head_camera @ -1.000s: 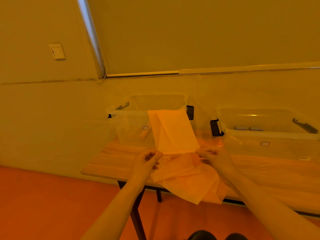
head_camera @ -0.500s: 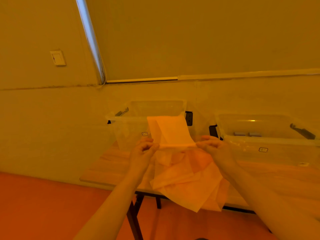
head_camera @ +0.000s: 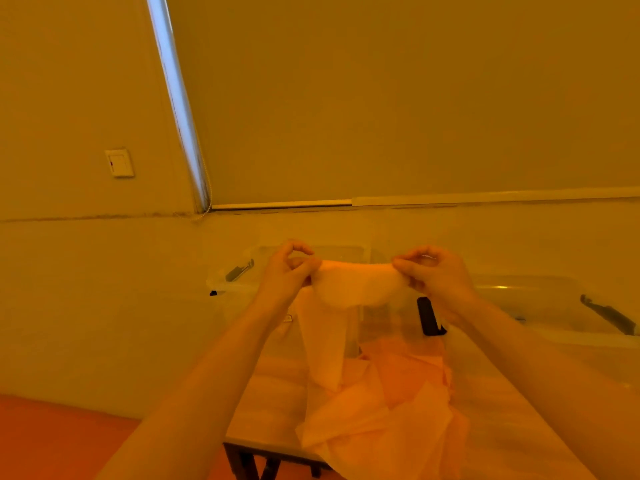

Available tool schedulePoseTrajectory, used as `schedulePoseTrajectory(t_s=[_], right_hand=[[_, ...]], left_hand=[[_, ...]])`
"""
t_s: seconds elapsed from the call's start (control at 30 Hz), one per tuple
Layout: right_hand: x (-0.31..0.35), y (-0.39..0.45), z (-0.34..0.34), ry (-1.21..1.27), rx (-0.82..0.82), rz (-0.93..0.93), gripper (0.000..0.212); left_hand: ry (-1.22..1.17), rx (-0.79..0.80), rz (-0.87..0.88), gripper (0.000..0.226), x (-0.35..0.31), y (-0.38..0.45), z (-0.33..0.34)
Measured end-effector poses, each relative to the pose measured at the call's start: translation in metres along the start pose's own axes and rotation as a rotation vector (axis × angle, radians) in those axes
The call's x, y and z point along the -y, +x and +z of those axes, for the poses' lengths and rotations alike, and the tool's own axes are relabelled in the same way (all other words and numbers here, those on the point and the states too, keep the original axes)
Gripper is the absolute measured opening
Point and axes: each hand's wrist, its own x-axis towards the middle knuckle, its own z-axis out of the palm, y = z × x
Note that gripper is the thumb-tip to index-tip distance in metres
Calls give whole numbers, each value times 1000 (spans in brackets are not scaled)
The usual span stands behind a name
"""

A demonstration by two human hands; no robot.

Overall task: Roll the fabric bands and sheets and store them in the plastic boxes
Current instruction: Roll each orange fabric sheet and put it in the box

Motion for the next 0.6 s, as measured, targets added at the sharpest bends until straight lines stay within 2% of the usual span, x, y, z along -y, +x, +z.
schedulePoseTrajectory(t_s=[0.1, 0.2, 0.4, 0.6], right_hand=[[24, 12, 6, -27, 44, -55, 10], [46, 23, 11, -56, 82, -102, 12], [56, 30, 16, -124, 106, -131, 17], [59, 27, 15, -99, 73, -94, 12]], left_hand=[[44, 36, 64, 9, -16, 18, -3], [37, -2, 79, 11, -32, 33, -6], [114, 5, 113, 16, -43, 40, -12], [117, -25, 124, 6, -48, 39, -4]])
